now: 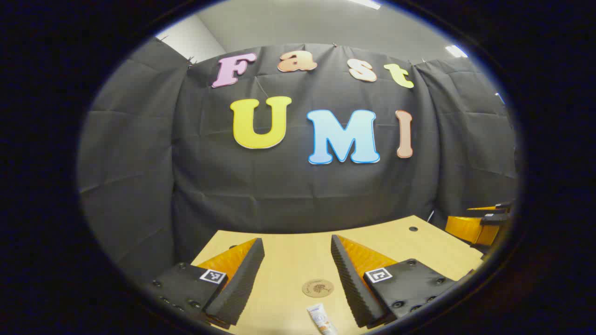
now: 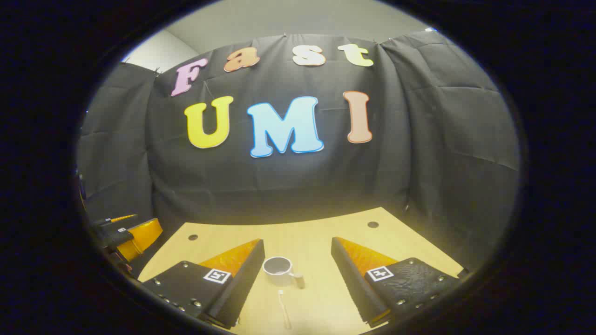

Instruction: Put the toothbrush and toothpaste on the desktop into the cup, then pick up the cup and place it on the coaster on the desktop.

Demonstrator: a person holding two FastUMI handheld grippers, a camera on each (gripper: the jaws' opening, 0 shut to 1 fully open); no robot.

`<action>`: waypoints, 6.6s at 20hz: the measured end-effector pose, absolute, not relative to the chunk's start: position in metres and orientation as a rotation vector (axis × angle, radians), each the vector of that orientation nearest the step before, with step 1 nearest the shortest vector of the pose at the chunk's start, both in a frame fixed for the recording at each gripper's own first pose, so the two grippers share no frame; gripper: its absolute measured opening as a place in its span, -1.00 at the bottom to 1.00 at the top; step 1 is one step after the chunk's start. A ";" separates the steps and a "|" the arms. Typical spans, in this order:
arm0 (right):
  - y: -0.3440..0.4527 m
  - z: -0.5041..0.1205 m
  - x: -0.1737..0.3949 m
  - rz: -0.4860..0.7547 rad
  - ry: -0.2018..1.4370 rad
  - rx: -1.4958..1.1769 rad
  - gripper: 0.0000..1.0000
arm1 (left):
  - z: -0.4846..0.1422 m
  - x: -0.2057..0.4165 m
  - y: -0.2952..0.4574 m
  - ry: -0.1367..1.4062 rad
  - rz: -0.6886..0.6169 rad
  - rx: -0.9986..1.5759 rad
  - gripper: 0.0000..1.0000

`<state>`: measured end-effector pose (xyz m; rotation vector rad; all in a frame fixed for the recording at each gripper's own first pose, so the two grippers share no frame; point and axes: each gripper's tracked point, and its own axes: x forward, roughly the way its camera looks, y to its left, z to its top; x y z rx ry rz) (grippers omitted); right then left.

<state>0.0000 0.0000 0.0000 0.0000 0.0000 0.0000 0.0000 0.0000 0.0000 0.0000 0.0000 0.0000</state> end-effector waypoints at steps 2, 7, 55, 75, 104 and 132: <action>0.007 0.003 0.004 0.029 -0.009 -0.032 0.81 | -0.005 0.000 0.000 0.009 0.024 -0.017 0.92; 0.022 0.006 0.012 0.090 -0.006 -0.053 0.81 | -0.005 -0.002 0.005 0.007 0.049 -0.017 0.85; 0.028 -0.213 0.057 0.136 0.749 -0.089 0.84 | -0.272 0.028 -0.050 0.767 -0.035 -0.114 0.89; 0.030 -0.309 0.053 0.139 1.025 -0.208 0.53 | -0.372 0.013 -0.049 1.033 0.027 -0.169 0.87; 0.037 -0.274 0.041 0.197 1.009 -0.062 -0.93 | -0.359 0.017 -0.018 0.998 0.075 -0.049 -0.67; 0.055 -0.099 0.224 0.226 0.538 0.140 -0.94 | -0.317 -0.033 0.030 0.950 0.174 -0.117 -0.67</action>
